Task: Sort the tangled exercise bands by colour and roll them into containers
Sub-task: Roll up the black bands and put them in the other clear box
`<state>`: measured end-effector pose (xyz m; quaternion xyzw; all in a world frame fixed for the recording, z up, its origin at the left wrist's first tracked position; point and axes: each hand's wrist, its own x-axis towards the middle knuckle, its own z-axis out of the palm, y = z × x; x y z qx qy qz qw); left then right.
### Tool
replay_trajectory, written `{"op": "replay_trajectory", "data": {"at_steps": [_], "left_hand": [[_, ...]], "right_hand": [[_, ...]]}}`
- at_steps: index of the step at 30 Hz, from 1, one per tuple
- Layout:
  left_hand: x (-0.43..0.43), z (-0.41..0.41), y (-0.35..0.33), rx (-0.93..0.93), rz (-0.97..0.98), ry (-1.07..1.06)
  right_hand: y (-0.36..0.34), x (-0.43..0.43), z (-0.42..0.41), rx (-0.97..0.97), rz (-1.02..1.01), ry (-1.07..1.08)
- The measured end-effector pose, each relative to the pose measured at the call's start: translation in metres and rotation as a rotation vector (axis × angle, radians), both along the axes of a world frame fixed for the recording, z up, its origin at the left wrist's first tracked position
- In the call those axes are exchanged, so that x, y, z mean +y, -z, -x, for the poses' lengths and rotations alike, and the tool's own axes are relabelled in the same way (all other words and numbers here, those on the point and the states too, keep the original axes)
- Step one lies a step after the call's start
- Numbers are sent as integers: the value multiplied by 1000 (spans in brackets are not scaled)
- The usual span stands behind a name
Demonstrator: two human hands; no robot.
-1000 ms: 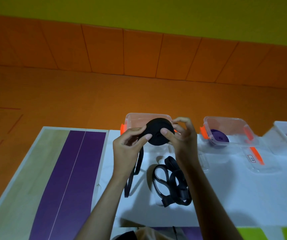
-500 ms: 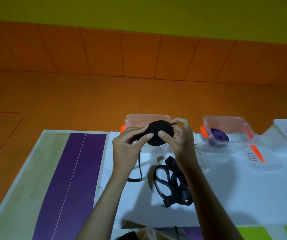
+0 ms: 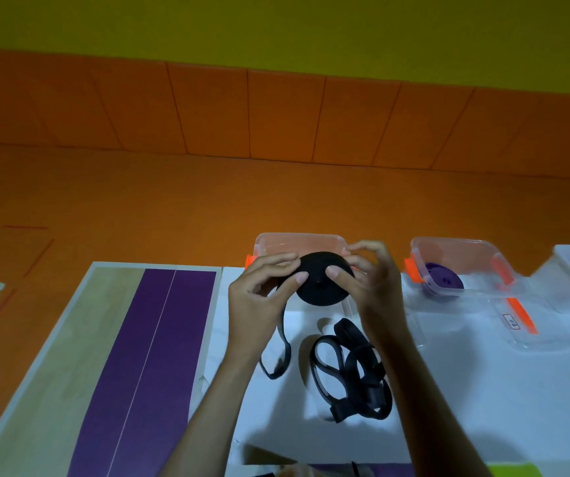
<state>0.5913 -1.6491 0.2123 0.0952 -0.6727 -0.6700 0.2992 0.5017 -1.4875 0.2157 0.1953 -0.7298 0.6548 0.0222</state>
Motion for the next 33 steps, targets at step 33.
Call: {"op": "replay_trajectory", "data": {"at_steps": [33], "left_hand": [[3,2,3,-97,-168,25]], "right_hand": [[-4,-8,5,-9,43,27]]}}
